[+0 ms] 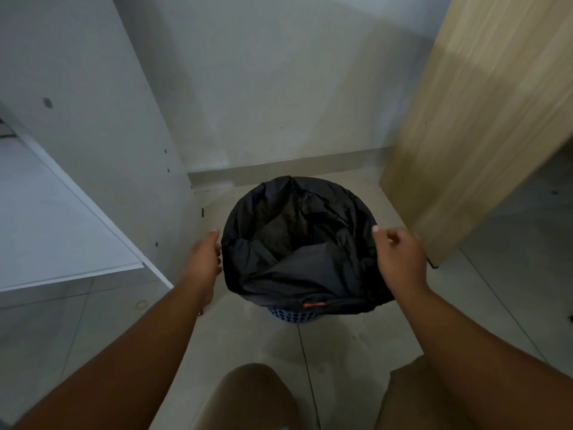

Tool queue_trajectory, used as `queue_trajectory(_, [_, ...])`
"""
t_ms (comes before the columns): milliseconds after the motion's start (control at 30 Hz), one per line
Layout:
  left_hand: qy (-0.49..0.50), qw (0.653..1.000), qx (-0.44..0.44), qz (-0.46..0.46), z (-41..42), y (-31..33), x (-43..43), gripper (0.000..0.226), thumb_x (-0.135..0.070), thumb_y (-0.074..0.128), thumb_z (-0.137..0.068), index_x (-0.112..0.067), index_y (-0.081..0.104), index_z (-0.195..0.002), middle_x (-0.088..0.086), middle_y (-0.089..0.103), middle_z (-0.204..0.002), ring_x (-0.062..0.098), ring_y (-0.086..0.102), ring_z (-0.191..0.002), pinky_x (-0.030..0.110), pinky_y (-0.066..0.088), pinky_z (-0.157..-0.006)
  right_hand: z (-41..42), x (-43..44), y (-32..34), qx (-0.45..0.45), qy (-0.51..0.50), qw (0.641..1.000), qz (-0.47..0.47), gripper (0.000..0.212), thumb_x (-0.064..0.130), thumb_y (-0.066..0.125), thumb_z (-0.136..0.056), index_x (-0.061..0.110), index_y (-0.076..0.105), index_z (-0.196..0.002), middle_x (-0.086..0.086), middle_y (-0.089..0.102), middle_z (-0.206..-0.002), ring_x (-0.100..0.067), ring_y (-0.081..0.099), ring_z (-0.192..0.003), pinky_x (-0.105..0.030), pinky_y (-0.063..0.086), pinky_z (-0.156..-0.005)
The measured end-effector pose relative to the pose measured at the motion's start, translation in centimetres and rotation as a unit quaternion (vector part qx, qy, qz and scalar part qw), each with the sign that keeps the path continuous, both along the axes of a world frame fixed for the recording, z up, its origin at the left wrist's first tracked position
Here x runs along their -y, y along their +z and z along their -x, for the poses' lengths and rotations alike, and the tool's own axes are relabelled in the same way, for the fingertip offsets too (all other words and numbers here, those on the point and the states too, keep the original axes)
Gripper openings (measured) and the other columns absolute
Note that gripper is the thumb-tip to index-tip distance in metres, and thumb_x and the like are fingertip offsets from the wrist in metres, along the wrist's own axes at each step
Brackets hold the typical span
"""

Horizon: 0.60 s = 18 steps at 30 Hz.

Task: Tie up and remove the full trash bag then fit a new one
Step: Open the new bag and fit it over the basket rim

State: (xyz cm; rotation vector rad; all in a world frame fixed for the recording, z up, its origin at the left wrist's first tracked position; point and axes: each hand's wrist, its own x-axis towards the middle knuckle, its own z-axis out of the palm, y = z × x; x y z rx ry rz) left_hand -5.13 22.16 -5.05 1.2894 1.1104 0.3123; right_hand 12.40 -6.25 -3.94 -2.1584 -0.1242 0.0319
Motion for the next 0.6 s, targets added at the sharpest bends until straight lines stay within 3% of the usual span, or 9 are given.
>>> queue_trajectory(100, [-0.031,0.993,0.001,0.111,-3.4,1.0,-1.5,0.060,-0.059,0.041,-0.101,-0.009,0.059,-0.129,0.013,0.066,-0.122,0.030,0.062,-0.108,0.042,0.049,-0.101,-3.9,-3.0,0.4,-0.152,-0.023,0.986,-0.073,0.058,0.055,0.059,-0.091,0.004,0.061,-0.118,-0.012,0.063,-0.119,-0.029,0.062,-0.100,-0.035,0.051,-0.085])
queue_trajectory(167, [-0.047,0.989,-0.003,0.139,-5.2,1.4,-2.2,0.057,-0.059,0.037,-0.102,-0.011,0.057,-0.126,0.012,0.065,-0.118,0.029,0.062,-0.104,0.042,0.048,-0.100,-6.4,-4.3,0.5,-0.220,-0.036,0.971,-0.085,0.066,0.057,0.056,-0.091,-0.002,0.063,-0.119,-0.017,0.065,-0.118,-0.033,0.064,-0.099,-0.042,0.054,-0.092])
queue_trajectory(267, [-0.039,0.985,0.001,0.167,-7.7,1.7,-3.8,0.052,-0.054,0.037,-0.105,-0.009,0.055,-0.124,0.014,0.065,-0.105,0.031,0.063,-0.092,0.040,0.050,-0.077,-9.3,-5.2,0.3,-0.286,-0.021,0.955,-0.076,0.072,0.062,0.051,-0.091,-0.001,0.059,-0.125,-0.017,0.063,-0.128,-0.034,0.062,-0.106,-0.048,0.052,-0.098])
queue_trajectory(333, [-0.051,0.985,-0.013,0.163,-8.9,1.7,-5.0,0.050,-0.050,0.044,-0.104,-0.006,0.057,-0.125,0.018,0.067,-0.106,0.033,0.065,-0.094,0.040,0.051,-0.073,-10.8,-5.6,0.1,-0.325,-0.007,0.940,-0.100,0.065,0.058,0.049,-0.096,0.003,0.057,-0.129,-0.014,0.062,-0.131,-0.031,0.062,-0.102,-0.042,0.054,-0.091])
queue_trajectory(433, [-0.079,0.982,-0.041,0.166,-10.4,0.9,-6.7,0.046,-0.043,0.059,-0.098,-0.005,0.069,-0.122,0.021,0.073,-0.113,0.036,0.070,-0.101,0.042,0.056,-0.081,-12.5,-5.9,-0.1,-0.377,0.030,0.919,-0.111,0.057,0.049,0.056,-0.098,0.001,0.061,-0.129,-0.014,0.066,-0.128,-0.029,0.065,-0.096,-0.034,0.052,-0.073])
queue_trajectory(600, [-0.124,0.973,-0.066,0.180,-12.6,0.2,-8.3,0.048,-0.047,0.066,-0.092,-0.008,0.074,-0.118,0.017,0.074,-0.118,0.035,0.069,-0.112,0.047,0.052,-0.101,-14.8,-6.4,-0.7,-0.426,0.047,0.898,-0.102,0.047,0.042,0.064,-0.096,0.000,0.069,-0.117,-0.016,0.072,-0.115,-0.031,0.069,-0.101,-0.036,0.056,-0.076])
